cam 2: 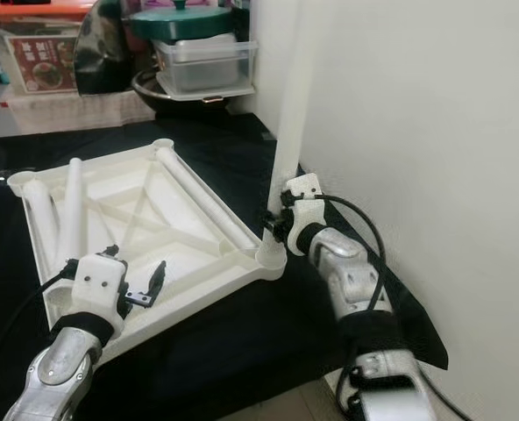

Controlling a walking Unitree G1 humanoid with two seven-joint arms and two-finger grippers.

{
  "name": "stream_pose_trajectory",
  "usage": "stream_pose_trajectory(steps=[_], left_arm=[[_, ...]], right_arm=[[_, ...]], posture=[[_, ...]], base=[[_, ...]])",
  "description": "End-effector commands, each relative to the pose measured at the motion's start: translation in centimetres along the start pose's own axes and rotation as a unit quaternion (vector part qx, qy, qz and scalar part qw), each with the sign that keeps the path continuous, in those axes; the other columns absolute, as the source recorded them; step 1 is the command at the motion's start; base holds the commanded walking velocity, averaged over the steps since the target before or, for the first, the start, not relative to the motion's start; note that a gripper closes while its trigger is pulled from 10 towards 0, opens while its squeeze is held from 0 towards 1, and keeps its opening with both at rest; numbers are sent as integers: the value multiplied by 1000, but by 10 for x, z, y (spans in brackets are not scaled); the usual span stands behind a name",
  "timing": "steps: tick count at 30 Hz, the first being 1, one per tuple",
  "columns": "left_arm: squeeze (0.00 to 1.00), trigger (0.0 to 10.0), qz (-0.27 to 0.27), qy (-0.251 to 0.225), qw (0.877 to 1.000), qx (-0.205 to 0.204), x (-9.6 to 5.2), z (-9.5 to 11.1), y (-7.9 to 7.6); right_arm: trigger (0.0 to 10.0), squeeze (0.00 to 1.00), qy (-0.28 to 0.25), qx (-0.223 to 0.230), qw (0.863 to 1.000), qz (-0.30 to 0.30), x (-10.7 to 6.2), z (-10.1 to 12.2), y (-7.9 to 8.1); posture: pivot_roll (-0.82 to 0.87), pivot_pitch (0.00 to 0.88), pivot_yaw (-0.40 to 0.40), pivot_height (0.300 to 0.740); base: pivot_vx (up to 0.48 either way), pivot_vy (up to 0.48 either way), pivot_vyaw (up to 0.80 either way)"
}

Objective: Building children table

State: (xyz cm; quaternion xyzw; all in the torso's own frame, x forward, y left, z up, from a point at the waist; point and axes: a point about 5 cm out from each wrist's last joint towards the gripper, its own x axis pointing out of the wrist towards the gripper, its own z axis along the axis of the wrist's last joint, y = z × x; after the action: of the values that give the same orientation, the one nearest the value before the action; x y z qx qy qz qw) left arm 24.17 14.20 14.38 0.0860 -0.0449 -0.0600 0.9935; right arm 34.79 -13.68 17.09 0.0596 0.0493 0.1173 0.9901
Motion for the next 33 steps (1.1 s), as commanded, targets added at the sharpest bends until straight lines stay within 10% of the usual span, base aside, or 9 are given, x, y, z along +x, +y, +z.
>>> stream_pose_trajectory(steps=[1, 9, 10, 14, 15, 21, 22, 31, 33], left_arm=[[0, 10000, 2, 6, 1000, 8, -2, -3, 1], [0, 10000, -4, 5, 1000, 7, 1, -3, -1], [0, 10000, -6, 5, 1000, 5, 2, -3, -2], [0, 10000, -8, 5, 1000, 3, 3, -4, -3], [0, 10000, -8, 4, 1000, 3, 3, -4, -3], [0, 10000, -7, 5, 1000, 2, 3, -4, -3], [0, 10000, -8, 5, 1000, 1, 3, -4, -4], [0, 10000, -11, 6, 1000, -1, 3, -5, -6], [0, 10000, -11, 4, 1000, -1, 4, -4, -7]], right_arm=[[0, 0, -4, 59, 997, -46, -4, -1, 9], [0, 0, -4, 94, 995, -43, -4, 10, 59], [10000, 0, 0, 70, 997, -11, -1, 14, 70], [10000, 82, -30, 59, 997, 41, -6, 22, 81], [10000, 1000, -34, 70, 996, 48, -10, 24, 82], [10000, 1000, -30, 51, 996, 67, -17, 29, 76], [10000, 0, -36, 37, 993, 105, -21, 35, 72], [10000, 0, -36, -53, 939, 338, -45, 49, 49], [10000, 0, -13, -81, 900, 429, -49, 37, 50]], posture=[[108, 0, -54, 740], [101, 0, -41, 740], [90, 0, -30, 740], [88, 0, -32, 740], [88, 0, -32, 740], [85, 0, -33, 740], [77, 0, -28, 740], [69, 0, -28, 740], [94, 0, -45, 740]], base=[[0, 0, 0], [0, 0, 0], [0, 0, 0], [0, 0, 0], [0, 0, 0], [0, 0, 0], [0, 0, 0], [0, 0, 0], [0, 0, 0]])
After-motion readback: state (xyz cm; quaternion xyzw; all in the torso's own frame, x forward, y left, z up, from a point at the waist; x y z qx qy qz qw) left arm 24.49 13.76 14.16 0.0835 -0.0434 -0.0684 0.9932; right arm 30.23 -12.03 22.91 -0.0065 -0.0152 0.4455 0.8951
